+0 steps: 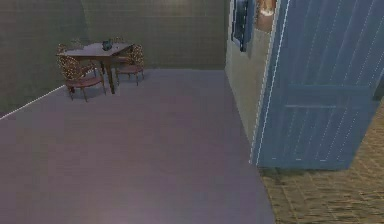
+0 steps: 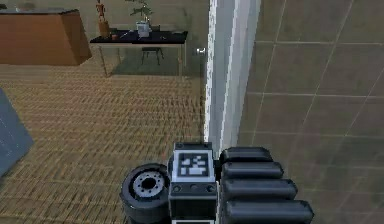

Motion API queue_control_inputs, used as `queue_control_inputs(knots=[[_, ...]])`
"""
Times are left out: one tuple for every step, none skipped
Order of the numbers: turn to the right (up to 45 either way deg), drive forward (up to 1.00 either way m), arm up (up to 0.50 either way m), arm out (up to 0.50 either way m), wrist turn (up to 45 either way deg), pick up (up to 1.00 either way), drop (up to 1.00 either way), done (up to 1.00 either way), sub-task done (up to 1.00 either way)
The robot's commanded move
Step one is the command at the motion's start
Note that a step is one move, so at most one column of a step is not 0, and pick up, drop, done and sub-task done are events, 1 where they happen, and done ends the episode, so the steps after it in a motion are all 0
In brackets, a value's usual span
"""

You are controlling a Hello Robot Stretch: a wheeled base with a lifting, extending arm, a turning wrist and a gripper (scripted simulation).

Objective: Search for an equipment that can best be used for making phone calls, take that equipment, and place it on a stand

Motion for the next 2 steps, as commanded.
queue_control_inputs(knots=[[36.0, 0.00, 0.00, 0.00, 0.0, 0.00, 0.00, 0.00, 0.00], [0.0, 0.75, 0.00, 0.00, 0.0, 0.00, 0.00, 0.00, 0.00]])
